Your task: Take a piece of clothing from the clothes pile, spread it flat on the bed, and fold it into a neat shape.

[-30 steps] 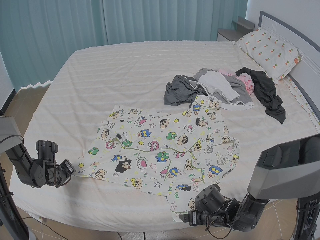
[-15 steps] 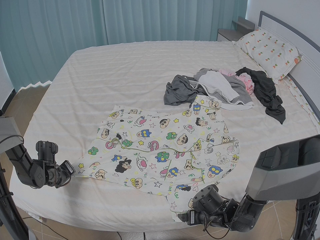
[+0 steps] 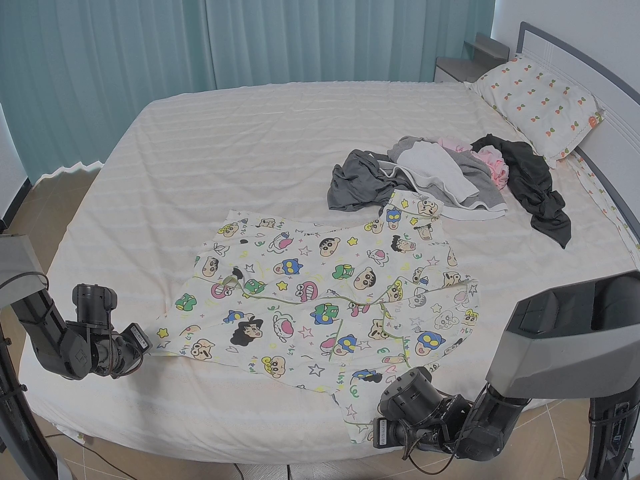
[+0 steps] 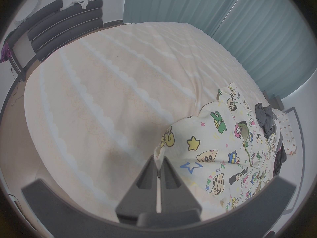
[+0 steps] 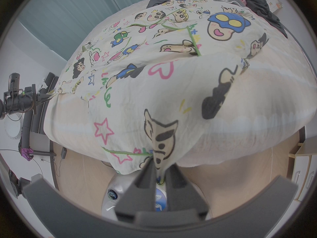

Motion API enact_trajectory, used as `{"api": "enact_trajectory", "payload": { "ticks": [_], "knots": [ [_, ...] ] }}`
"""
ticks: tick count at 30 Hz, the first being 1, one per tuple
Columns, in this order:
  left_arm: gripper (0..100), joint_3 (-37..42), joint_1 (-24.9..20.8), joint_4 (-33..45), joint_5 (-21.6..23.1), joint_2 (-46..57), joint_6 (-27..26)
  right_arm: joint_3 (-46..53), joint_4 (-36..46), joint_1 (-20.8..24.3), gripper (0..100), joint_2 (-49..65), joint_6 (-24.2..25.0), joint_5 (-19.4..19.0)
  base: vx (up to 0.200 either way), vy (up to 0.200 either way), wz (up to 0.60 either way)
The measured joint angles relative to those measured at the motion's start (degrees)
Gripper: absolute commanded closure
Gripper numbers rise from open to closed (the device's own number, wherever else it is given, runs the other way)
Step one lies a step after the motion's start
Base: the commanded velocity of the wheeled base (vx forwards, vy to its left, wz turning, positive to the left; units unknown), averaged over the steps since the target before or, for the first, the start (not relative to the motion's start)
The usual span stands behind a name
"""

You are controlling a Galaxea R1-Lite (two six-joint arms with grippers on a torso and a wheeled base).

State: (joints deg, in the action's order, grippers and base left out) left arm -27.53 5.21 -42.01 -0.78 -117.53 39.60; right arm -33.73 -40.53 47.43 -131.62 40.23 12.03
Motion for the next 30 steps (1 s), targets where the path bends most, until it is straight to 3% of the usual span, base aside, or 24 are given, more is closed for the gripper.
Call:
{"api": "enact_trajectory", "payload": {
  "ticks": [21, 30],
  "knots": [
    [100, 9.4, -4.9, 0.2, -0.5, 6.5, -2.7, 10.5, 2.4, 0.2, 100, 9.4, 0.5, -0.9, 0.000, 0.000, 0.00],
    [100, 15.2, -6.2, 0.2, -1.2, 9.6, -6.5, 15.2, 2.4, 1.0, 100, 13.4, 0.5, -1.1, 0.000, 0.000, 0.00]
  ]
}}
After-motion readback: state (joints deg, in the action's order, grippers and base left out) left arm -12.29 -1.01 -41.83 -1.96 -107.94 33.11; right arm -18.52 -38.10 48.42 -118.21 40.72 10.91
